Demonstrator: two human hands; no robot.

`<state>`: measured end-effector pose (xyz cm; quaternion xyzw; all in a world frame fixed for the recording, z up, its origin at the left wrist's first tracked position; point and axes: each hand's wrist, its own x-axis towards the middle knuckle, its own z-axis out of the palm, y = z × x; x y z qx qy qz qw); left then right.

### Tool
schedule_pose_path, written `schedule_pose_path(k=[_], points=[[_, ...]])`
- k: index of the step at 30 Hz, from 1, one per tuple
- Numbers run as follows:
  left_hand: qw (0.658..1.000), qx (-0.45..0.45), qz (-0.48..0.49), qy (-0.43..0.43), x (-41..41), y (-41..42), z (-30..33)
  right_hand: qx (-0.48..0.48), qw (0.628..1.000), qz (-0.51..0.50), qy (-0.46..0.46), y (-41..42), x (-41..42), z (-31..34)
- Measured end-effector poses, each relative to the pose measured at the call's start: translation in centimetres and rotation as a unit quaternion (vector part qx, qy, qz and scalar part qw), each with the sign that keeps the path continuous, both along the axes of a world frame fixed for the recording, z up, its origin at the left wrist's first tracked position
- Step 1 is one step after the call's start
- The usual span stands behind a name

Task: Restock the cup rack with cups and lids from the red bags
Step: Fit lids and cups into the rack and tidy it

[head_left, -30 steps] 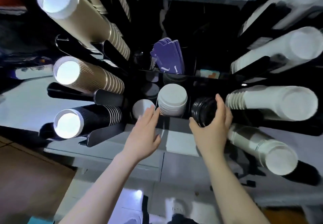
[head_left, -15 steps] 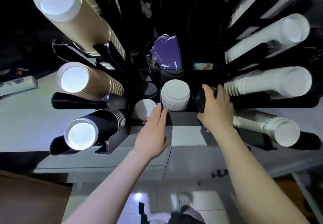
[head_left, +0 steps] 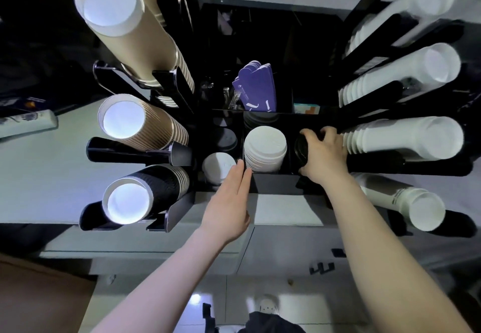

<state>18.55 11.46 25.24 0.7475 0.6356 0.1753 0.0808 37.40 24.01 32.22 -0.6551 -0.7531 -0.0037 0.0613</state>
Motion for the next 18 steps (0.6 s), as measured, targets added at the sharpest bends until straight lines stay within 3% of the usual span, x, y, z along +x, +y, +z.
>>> schedule_pose_path(k=[4, 8, 10, 14, 18], points=[[1.000, 0.003, 0.005, -0.011, 0.0, 0.1, -0.2, -0.018, 0.998, 0.047, -0.035, 0.3, 0.5, -0.8], [1.000, 0.001, 0.005, -0.013, -0.1, 0.1, -0.3, -0.033, 0.986, 0.075, -0.148, -0.1, 0.5, -2.4], [1.000, 0.002, 0.006, -0.013, -0.1, 0.0, -0.2, -0.033, 0.984, 0.078, -0.160, -0.4, 0.6, -3.2], [1.000, 0.004, 0.003, -0.011, -0.1, 0.1, -0.1, -0.072, 0.985, 0.090, -0.126, -0.4, 1.2, -3.0], [1.000, 0.007, 0.004, -0.014, -0.1, 0.2, -0.3, -0.067, 0.994, 0.090, 0.011, -1.7, 2.1, -3.0]])
